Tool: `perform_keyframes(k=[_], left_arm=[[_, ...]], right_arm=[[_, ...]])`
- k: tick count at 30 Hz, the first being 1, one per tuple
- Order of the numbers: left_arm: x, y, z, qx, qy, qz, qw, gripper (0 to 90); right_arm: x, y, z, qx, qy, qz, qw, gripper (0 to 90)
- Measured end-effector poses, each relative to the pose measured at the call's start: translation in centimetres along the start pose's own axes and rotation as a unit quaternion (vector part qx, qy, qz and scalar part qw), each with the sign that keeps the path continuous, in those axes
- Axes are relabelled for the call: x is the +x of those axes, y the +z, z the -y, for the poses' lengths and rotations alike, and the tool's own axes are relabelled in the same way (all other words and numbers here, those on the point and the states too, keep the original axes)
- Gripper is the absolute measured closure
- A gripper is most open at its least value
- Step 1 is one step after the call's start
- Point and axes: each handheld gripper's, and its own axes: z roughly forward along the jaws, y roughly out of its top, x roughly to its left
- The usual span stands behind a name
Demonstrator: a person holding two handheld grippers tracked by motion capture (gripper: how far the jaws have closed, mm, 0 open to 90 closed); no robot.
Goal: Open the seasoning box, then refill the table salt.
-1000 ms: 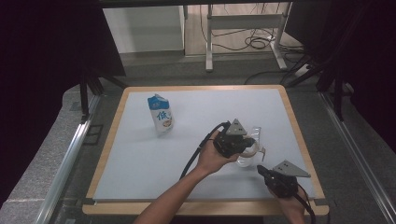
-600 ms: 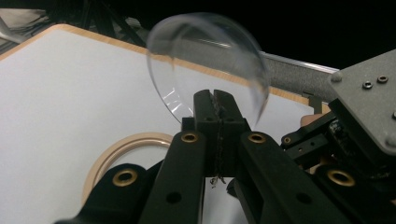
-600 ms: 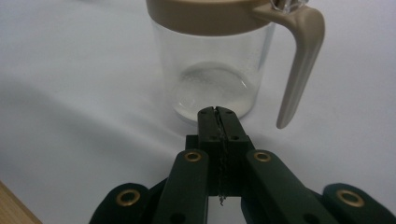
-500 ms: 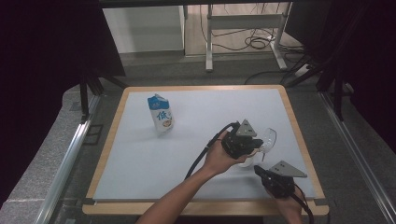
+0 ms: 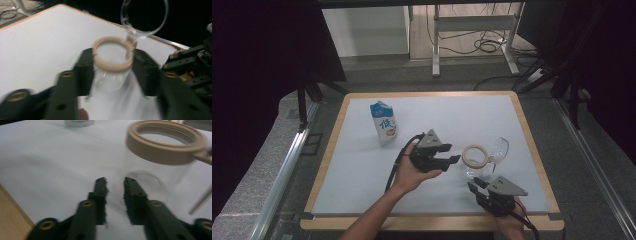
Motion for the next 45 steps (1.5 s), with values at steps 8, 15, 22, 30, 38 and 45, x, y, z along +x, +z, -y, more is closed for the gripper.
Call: perform_keyframes(k=[8,15,22,30,38,45], left_arm=[[1.6,-4.6,4.9,-0.020,-0.023,-0.030,0.9991,30.7],[3.3,-6.9,8.0,-0.008,-0.033,-0.060,0.9976,27.0],[5.3,-9.1,10.1,-0.013,-0.060,-0.076,0.9952,26.0],[6.9,-10.1,11.3,-0.006,-0.074,-0.092,0.9930,25.7],[7.6,-10.8,11.7,-0.010,-0.079,-0.109,0.9908,26.4],[9.0,-11.3,11.9,-0.010,-0.097,-0.133,0.9862,26.7]], right_arm=[[2.4,2.1,-1.4,-0.009,-0.004,-0.043,0.9990,50.5],[4.1,4.7,-3.0,-0.011,-0.020,-0.059,0.9980,41.4],[4.8,7.2,-3.7,-0.011,-0.007,-0.073,0.9972,36.8],[5.7,9.0,-4.1,-0.002,-0.012,-0.085,0.9963,36.3],[5.8,9.5,-3.9,0.003,-0.010,-0.091,0.9958,36.3],[5.7,9.1,-3.9,0.005,-0.010,-0.090,0.9959,35.9]])
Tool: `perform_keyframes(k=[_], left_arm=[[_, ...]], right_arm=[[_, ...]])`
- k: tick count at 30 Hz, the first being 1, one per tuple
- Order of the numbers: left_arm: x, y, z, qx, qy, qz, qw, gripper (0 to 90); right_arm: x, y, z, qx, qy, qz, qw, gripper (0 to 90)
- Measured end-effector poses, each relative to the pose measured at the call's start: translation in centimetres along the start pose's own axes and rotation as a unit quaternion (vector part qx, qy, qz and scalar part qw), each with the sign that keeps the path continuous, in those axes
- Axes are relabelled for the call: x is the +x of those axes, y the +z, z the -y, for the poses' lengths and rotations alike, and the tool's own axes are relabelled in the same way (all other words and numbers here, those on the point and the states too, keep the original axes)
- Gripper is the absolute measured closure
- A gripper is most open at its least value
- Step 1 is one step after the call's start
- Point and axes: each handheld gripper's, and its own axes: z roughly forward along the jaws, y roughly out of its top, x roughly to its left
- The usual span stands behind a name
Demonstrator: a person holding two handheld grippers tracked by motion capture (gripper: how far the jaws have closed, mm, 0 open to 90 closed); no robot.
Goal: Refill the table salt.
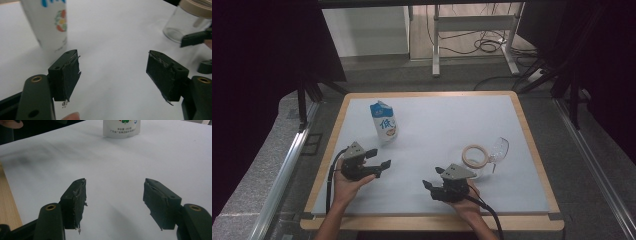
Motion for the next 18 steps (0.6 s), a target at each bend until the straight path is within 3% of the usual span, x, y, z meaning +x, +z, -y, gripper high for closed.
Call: perform_keyframes(k=[5,9,18], left_arm=[[2.0,0.3,-0.9,0.001,-0.009,-0.022,0.9997,31.4],[3.4,0.9,-2.0,0.007,-0.005,-0.045,0.9990,32.2],[5.6,2.6,-4.7,-0.004,0.002,-0.055,0.9985,37.9]], right_arm=[[-0.2,-0.2,0.0,-0.001,0.004,0.003,1.0000,35.9],[-0.1,-0.3,0.0,-0.002,0.001,0.003,1.0000,35.9],[0.1,-0.2,0.1,0.003,-0.004,0.004,1.0000,35.4]])
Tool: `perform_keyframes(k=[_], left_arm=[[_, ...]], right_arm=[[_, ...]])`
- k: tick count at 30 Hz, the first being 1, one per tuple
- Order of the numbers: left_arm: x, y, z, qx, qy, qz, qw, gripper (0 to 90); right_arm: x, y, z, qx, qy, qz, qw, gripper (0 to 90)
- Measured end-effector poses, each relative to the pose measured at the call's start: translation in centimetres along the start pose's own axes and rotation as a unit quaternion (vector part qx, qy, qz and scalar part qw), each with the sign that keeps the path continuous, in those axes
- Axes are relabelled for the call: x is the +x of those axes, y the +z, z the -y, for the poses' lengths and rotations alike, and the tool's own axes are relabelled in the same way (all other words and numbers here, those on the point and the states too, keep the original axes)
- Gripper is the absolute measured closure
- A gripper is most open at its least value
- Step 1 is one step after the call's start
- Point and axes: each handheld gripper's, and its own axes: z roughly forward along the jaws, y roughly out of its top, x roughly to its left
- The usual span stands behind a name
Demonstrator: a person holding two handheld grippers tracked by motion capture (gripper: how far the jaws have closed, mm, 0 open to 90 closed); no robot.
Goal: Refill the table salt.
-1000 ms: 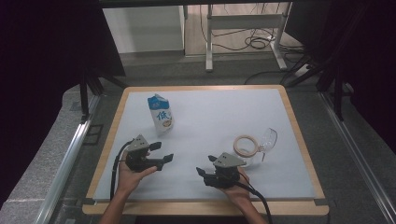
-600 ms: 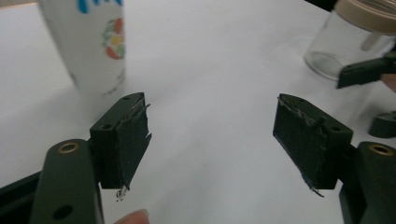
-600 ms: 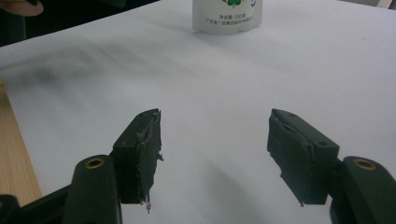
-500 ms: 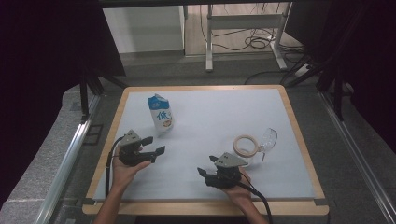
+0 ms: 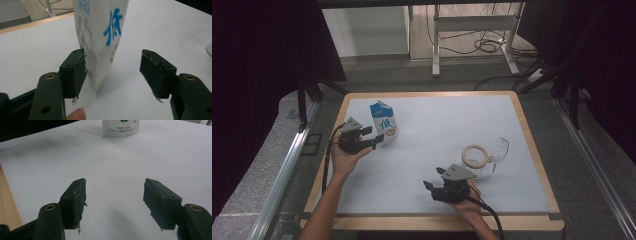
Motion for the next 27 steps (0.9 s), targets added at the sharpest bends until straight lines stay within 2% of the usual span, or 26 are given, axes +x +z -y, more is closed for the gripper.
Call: perform_keyframes(k=[4,6,8,10,18,27], left_arm=[[0.9,1.0,-1.2,-0.007,-0.003,0.001,1.0000,41.8],[1.2,1.4,-1.8,-0.011,-0.003,0.017,0.9998,46.1],[1.3,1.8,-2.3,-0.012,0.004,0.019,0.9997,47.3],[1.5,2.1,-2.5,-0.016,-0.004,0.025,0.9995,52.7],[2.2,2.5,-2.6,-0.017,-0.017,0.036,0.9991,79.7],[2.0,2.6,-2.5,-0.037,-0.006,0.038,0.9986,89.5]], right_arm=[[0.0,-0.1,0.1,0.001,-0.003,0.002,1.0000,35.3],[0.0,-0.1,0.1,0.000,-0.002,0.001,1.0000,35.0],[0.0,-0.1,0.1,-0.001,-0.003,-0.002,1.0000,34.9],[0.0,-0.2,0.1,0.000,-0.006,-0.003,1.0000,34.8],[0.1,-0.2,0.2,-0.001,-0.010,-0.001,1.0000,34.8],[0.1,-0.1,0.2,0.001,-0.011,0.003,0.9999,34.8]])
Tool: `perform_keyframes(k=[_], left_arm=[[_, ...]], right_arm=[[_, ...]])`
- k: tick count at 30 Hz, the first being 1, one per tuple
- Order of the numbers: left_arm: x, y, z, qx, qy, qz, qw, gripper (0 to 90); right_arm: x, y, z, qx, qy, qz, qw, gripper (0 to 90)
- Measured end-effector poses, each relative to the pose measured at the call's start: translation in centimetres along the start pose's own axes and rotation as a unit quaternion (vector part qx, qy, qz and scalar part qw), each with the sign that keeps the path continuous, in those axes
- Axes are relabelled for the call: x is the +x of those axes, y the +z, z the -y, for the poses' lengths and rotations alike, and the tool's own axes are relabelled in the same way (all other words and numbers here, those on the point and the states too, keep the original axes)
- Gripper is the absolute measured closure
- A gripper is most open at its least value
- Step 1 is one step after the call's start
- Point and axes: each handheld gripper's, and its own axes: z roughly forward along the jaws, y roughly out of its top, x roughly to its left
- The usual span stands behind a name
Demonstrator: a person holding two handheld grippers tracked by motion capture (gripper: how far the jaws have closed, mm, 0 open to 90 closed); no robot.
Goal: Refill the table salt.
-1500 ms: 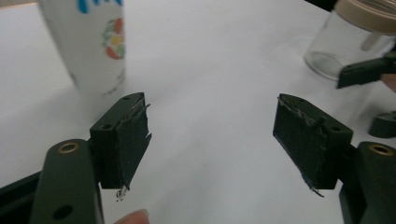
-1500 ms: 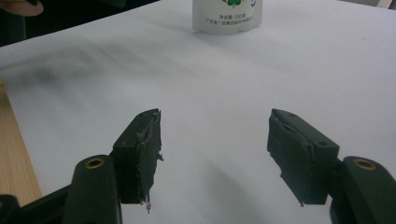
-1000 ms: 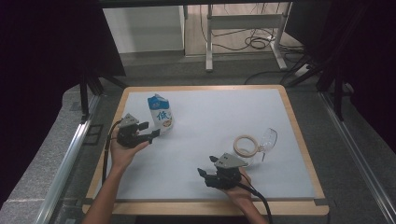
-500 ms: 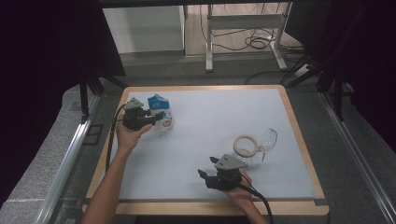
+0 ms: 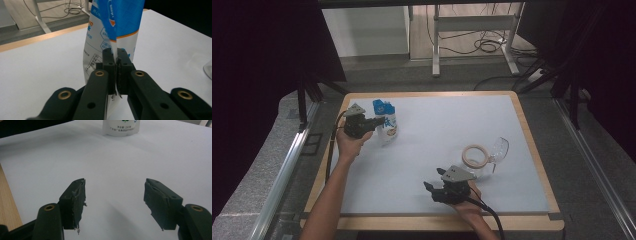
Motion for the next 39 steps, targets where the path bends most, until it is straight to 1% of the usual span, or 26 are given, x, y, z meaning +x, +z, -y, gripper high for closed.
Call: perform_keyframes(k=[4,10,15,16,27,34,39], left_arm=[[-0.4,0.2,-0.1,-0.005,0.008,0.002,1.0000,90.0],[-0.7,0.1,-0.3,0.001,0.014,0.009,0.9999,90.0],[-1.1,-0.2,-0.4,0.002,0.026,0.010,0.9996,90.0],[-1.1,-0.3,-0.5,0.002,0.025,0.010,0.9996,90.0],[-1.8,-1.1,-0.8,0.006,0.037,0.022,0.9991,90.0],[-2.5,-1.9,-1.0,-0.007,0.034,0.035,0.9988,90.0],[-3.4,-2.5,-1.0,-0.015,0.034,0.050,0.9981,90.0]], right_arm=[[0.0,0.1,0.0,0.000,0.000,0.001,1.0000,34.7],[0.0,0.1,0.1,-0.002,-0.001,0.003,1.0000,34.5],[-0.1,0.1,0.1,-0.003,-0.001,0.004,1.0000,34.5],[-0.1,0.1,0.1,-0.003,-0.001,0.004,1.0000,34.5],[0.0,0.1,0.1,-0.004,-0.002,0.005,1.0000,34.4],[0.0,0.1,0.1,-0.003,-0.002,0.006,1.0000,34.5],[0.1,0.2,0.1,-0.004,-0.001,0.005,1.0000,34.4]])
